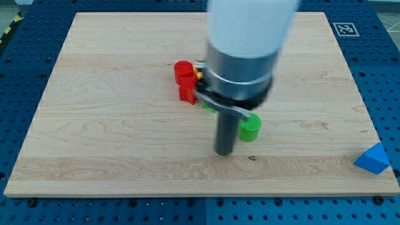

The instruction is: Move your arm left side of the green circle

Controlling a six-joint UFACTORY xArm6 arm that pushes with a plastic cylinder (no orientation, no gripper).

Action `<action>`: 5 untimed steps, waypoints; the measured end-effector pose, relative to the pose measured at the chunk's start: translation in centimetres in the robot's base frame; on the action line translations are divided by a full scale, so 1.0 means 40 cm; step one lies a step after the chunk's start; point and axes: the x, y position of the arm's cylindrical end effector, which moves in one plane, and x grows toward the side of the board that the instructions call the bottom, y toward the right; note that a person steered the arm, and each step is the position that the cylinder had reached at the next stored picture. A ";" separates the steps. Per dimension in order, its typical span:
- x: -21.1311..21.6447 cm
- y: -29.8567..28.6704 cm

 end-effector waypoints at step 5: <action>-0.101 0.098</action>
